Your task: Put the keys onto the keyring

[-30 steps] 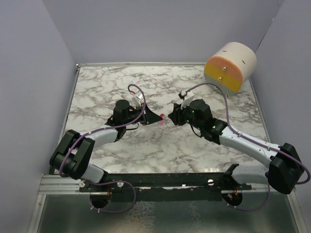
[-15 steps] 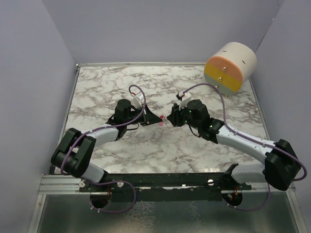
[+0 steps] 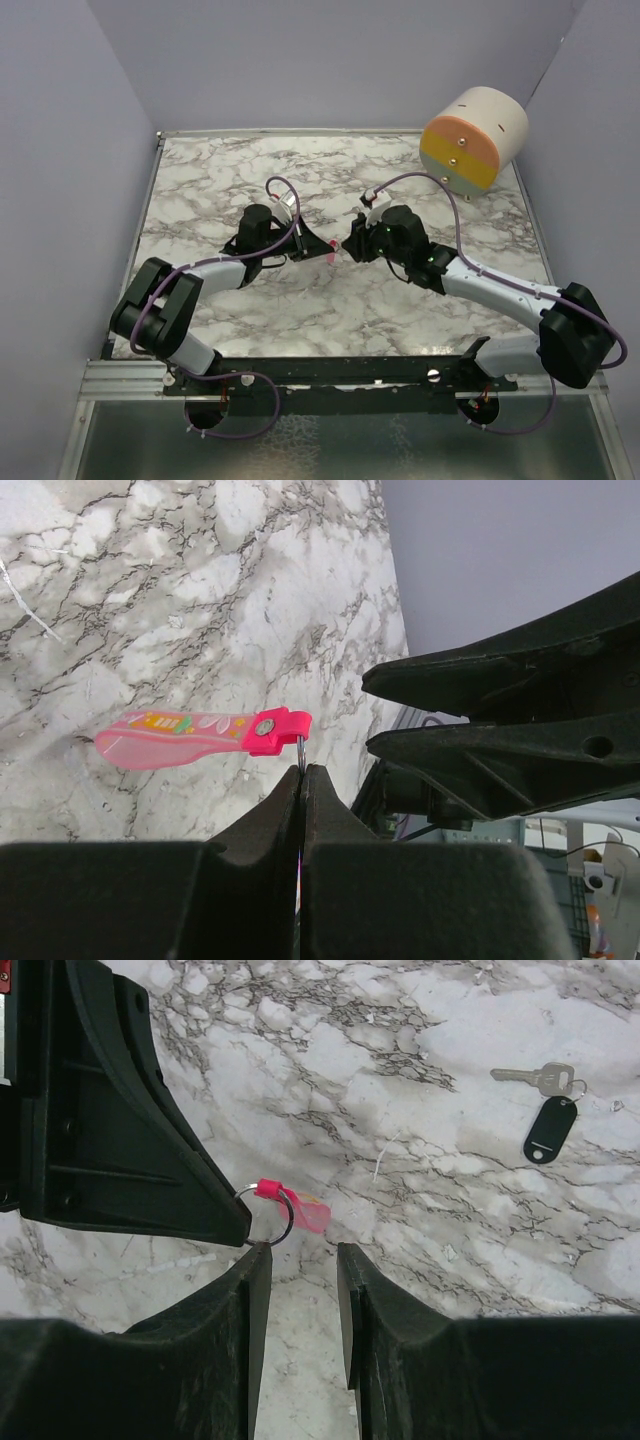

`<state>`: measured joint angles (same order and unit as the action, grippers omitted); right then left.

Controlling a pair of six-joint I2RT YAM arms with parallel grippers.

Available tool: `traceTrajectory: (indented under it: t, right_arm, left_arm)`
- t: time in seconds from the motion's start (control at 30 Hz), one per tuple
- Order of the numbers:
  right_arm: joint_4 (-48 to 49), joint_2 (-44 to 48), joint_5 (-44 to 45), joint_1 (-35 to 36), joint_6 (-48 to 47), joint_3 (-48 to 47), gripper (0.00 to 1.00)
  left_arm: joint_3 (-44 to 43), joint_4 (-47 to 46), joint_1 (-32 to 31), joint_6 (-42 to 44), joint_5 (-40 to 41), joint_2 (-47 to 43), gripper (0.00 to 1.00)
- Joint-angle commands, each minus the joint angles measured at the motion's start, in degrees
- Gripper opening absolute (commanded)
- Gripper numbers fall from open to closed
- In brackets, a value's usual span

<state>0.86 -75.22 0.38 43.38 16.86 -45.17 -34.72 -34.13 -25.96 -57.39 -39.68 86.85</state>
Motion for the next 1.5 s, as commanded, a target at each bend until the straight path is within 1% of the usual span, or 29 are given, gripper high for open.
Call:
traceTrajectory:
  t: [0.0,0.1,0.13,0.2,0.27,0.33,0.5,0.73,1.0,1.3,1.47]
  right_arm:
    - [0.4,0.6,1.5,-0.1,0.6,-0.9,0.33]
    - [-2.0,-0.5,5.8,-0.9,2.8,-1.9,0.33]
    - [-3.6,-2.0,6.5,-2.3,3.8,-3.0,0.33]
    - [-5.9,-5.1,4.8,-6.1,4.9,-5.2,0.33]
    - [-6.3,-7.8,4.9,-8.3,4.8,-6.8,0.33]
    - [-6.2,-10.5,7.4,-9.1,4.5,-8.4,0.33]
    - [-5.7,-18.6,8.9,-10.6,1.9,-14.9,0.33]
    - [-3.0,-28.8,5.9,-15.0,-0.2,-20.7,0.31]
    - [-1.8,-36.7,3.6,-18.4,-2.8,-26.0,0.30]
    - [1.0,-39.0,-2.4,-19.0,-2.5,-26.4,0.30]
    - [0.3,-41.0,-3.4,-19.1,-2.5,-28.3,0.29]
  left_arm:
    - [-1.7,-0.1,0.3,-0.7,-2.2,0.6,0.00]
    - [-1.8,0.0,0.5,-0.2,-2.3,0.6,0.00]
    - [-1.8,0.4,0.6,0.2,-2.4,0.7,0.00]
    - [-2.2,1.5,0.7,1.1,-2.1,1.0,0.00]
    - [-2.5,2.6,0.8,1.6,-2.1,1.5,0.00]
    - [-2.6,2.7,0.8,1.7,-2.7,2.2,0.00]
    - [-3.1,2.7,0.8,2.3,-4.2,2.9,0.00]
    - [-3.2,2.8,1.0,2.9,-5.0,3.1,0.00]
    - [-4.1,2.8,1.1,3.0,-5.8,4.2,0.00]
    - [-4.4,2.8,1.2,3.3,-6.2,5.3,0.00]
    - [-4.4,2.8,1.3,3.5,-6.2,5.7,0.00]
